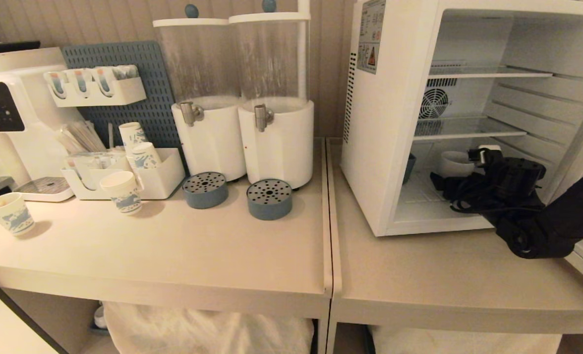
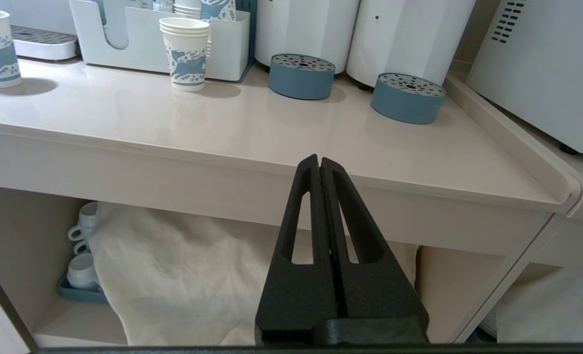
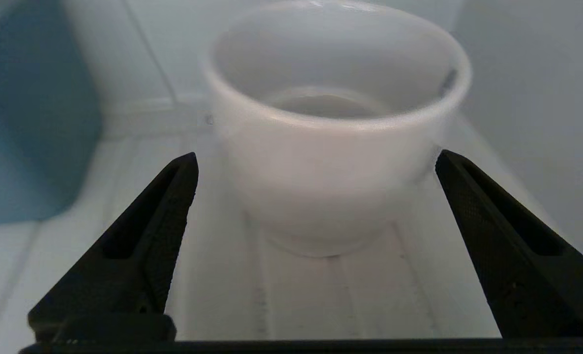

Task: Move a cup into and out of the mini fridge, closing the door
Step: Take the ceramic cup out of the freezer

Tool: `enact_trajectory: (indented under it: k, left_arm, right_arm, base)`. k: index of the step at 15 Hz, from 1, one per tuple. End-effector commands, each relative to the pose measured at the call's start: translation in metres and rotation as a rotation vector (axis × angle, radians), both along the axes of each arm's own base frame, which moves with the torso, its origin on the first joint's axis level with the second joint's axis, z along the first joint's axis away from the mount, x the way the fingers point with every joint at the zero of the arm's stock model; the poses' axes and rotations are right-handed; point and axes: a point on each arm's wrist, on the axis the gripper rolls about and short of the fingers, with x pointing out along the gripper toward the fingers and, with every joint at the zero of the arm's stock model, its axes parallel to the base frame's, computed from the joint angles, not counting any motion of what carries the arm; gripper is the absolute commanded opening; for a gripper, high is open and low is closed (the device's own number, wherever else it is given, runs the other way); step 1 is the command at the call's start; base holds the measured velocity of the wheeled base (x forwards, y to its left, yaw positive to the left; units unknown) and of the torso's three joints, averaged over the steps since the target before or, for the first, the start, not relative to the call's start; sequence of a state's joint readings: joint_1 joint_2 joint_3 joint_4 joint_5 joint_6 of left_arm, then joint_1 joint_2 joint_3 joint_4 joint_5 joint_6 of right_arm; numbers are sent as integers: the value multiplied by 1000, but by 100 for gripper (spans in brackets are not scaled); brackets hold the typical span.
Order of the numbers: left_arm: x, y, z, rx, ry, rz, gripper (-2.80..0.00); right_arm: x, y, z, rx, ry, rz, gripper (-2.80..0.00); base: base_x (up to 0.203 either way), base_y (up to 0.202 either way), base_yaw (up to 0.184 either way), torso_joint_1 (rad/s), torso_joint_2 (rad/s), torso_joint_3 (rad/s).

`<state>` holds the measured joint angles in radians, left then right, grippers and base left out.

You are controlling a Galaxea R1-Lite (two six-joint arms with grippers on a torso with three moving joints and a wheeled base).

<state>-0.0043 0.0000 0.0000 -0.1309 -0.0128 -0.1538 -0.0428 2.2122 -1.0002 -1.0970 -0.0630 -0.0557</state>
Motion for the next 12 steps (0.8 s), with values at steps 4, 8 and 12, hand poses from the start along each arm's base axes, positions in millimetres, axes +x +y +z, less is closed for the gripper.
enact_trajectory:
  k: [4, 8, 12]
  left_arm:
    - [3, 0, -11, -1, 34, 0, -280]
    - [3, 0, -11, -1, 34, -1, -280]
    - [3, 0, -11, -1, 34, 0, -280]
  right_arm:
    - [4, -3, -1, -2, -7, -8, 0]
    - [8, -3, 3, -2, -15, -6, 0]
    - [15, -3, 10, -2, -18, -6, 0]
  base:
    - [0, 0, 0, 0, 0, 0]
    - [0, 0, 0, 0, 0, 0]
    - [0, 0, 0, 0, 0, 0]
